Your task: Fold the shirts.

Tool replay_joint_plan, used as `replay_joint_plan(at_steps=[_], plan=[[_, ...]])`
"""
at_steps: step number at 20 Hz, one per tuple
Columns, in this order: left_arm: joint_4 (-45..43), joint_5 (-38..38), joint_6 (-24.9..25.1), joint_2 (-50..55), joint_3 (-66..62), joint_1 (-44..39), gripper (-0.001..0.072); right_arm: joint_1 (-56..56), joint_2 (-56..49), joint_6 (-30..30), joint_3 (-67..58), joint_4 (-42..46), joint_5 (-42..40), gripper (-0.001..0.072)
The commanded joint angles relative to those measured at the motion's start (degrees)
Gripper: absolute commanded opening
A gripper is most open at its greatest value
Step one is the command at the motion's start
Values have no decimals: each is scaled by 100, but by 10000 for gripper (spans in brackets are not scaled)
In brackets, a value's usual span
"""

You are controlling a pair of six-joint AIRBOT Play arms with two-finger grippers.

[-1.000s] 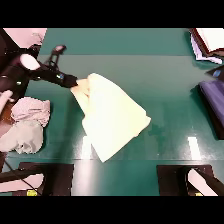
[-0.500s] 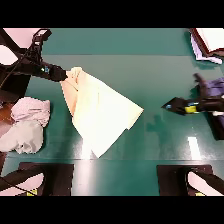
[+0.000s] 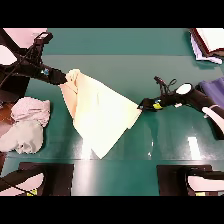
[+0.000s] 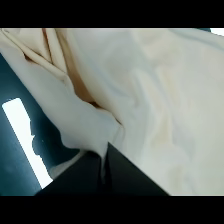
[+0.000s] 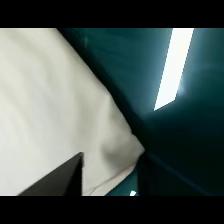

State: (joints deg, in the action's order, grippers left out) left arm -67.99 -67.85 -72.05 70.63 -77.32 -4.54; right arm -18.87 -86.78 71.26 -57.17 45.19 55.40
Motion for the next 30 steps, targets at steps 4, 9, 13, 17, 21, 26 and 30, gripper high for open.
replay_joint_plan(at_steps=[4, 9, 13, 17, 21, 26, 30], plan=[[-651, -264, -111, -72, -341, 4, 23, 101, -2, -26, -1029, 313, -20, 16], [-1419, -238, 114, -737, -1812, 4, 23, 1119, 1578, 94, -2752, 1248, 616, 15], [-1419, -116, 468, -1335, -2765, 4, 23, 1893, 2581, 94, -3762, 1252, 820, 15], [-1414, -116, 481, -1851, -3303, 4, 23, 2424, 3169, 92, -4494, 1329, 1506, 15], [-1405, -122, 503, -2334, -3497, 4, 22, 3067, 3587, 92, -4916, 1340, 1928, 15], [-890, -238, 501, -2457, -4035, 4, 22, 3469, 3626, 286, -5243, 1303, 2474, 15], [-852, -662, 498, -2098, -3344, 4, 23, 3075, 2964, 686, -4603, 1252, 3200, 15]])
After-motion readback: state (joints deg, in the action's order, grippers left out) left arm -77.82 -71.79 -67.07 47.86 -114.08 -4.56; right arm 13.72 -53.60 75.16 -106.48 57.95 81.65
